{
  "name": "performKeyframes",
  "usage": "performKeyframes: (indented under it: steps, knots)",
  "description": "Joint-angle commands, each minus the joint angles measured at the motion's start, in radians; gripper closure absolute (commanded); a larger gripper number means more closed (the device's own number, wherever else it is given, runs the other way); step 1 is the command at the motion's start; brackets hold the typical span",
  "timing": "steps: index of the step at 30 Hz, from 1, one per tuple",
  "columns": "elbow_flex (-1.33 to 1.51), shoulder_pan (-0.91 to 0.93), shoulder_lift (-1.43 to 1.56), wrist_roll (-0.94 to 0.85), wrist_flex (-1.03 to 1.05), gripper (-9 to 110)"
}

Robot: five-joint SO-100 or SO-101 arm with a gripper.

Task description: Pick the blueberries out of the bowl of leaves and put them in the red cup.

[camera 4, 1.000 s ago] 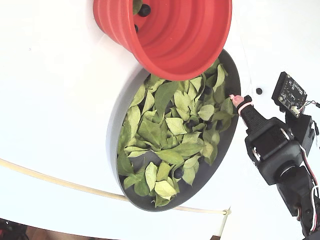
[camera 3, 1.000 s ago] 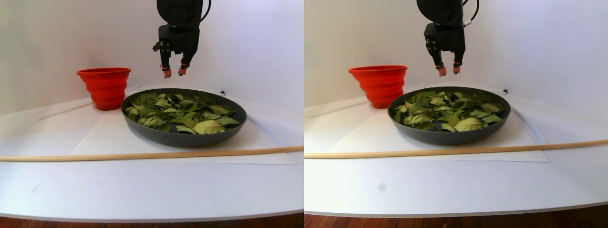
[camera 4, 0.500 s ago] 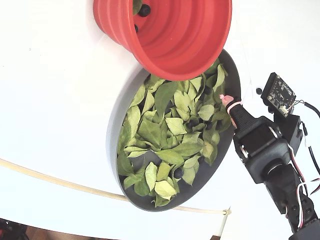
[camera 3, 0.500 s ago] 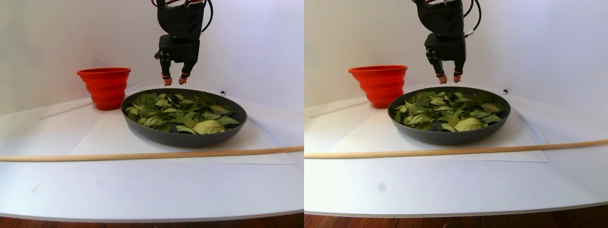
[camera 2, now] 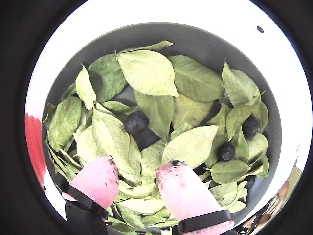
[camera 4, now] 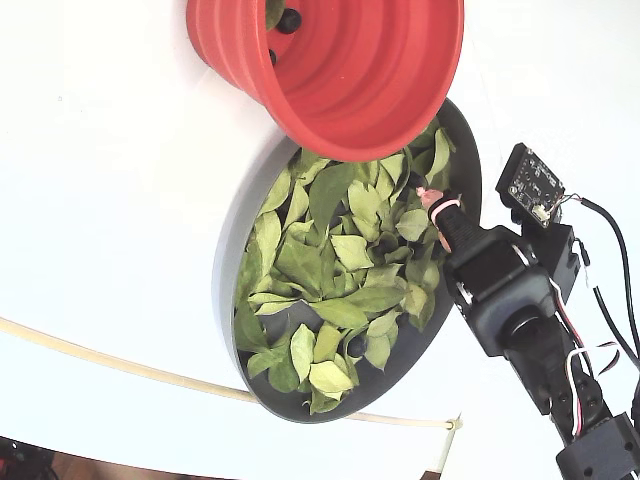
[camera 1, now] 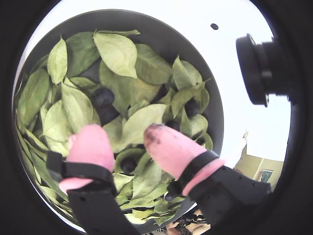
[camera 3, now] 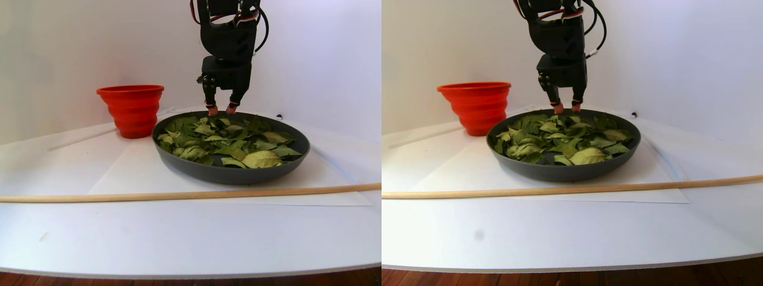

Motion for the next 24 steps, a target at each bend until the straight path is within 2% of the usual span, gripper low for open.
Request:
performKeyframes:
  steps: [1, 24]
  knots:
    - [-0.08, 0.021, 0.018, 0.011, -0.017, 86]
    - [-0.207, 0.0, -0.101, 0.086, -0.017, 83]
